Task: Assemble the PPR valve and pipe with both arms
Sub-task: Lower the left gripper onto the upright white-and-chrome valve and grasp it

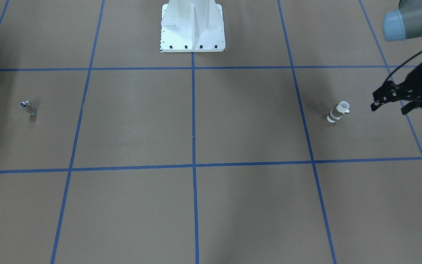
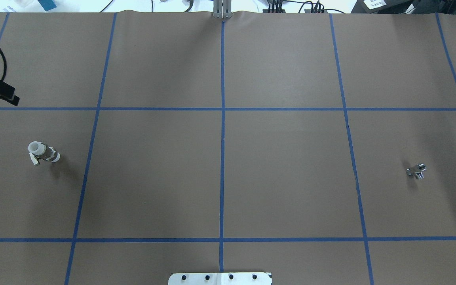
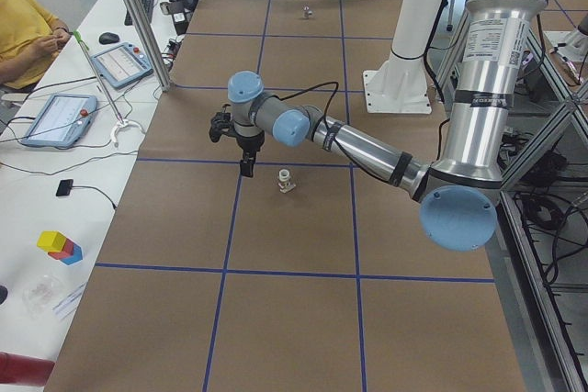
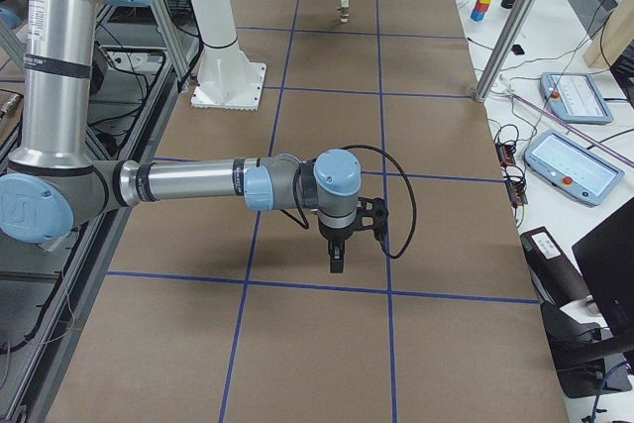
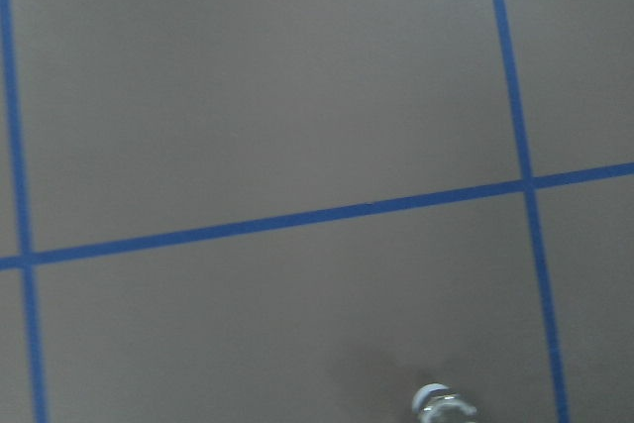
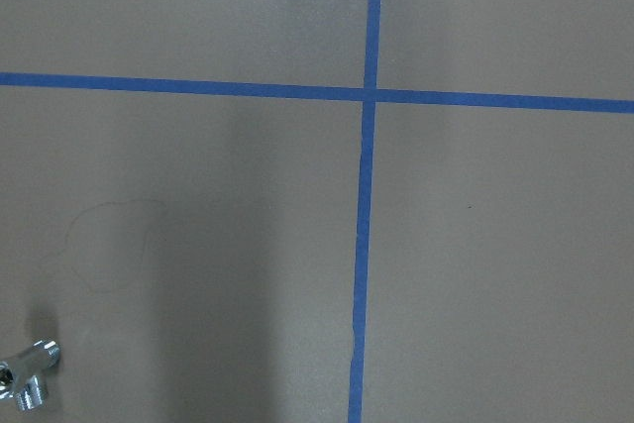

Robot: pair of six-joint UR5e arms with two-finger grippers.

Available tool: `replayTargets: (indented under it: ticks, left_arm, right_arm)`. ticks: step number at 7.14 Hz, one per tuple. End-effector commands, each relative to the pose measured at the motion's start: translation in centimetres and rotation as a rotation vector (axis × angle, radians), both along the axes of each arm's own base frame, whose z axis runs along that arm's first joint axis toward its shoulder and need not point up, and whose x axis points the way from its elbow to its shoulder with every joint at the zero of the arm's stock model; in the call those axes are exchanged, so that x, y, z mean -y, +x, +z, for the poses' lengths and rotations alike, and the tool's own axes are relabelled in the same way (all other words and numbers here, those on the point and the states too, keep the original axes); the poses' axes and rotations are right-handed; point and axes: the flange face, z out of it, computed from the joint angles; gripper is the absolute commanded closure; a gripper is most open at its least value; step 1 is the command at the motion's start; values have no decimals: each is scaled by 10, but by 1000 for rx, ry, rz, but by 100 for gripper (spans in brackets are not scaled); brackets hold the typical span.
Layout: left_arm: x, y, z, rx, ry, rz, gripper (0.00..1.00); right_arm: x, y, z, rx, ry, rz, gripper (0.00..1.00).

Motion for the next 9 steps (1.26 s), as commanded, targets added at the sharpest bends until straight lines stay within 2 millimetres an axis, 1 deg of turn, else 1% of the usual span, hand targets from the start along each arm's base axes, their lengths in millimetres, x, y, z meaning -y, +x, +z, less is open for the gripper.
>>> replayTargets:
  ticks: [1,2,3,4,5,7,9]
  left_arm:
    - [-27,64,-3,35,5,48,0]
    - [-41,79,7,45,-14,83,0]
    - [-51,88,16,54,-41,96,0]
    - [-51,91,26,65,-49,107,0]
    - [-50,92,30,69,-53,110,0]
    - [-47,97,44,84,-52,138,0]
    - [-48,98,51,93,-64,141,0]
  right_arm:
    - [0,-1,0,0,-1,-1,0]
    - [0,-1,1,0,-2,-1,0]
    - [0,-1,1,0,-3,0,0]
    - [0,-1,1,0,-3,0,0]
    - [1,-1,0,0,-2,0,0]
    - [1,-1,0,0,-3,-1,0]
    - [1,-1,0,0,-2,-2,0]
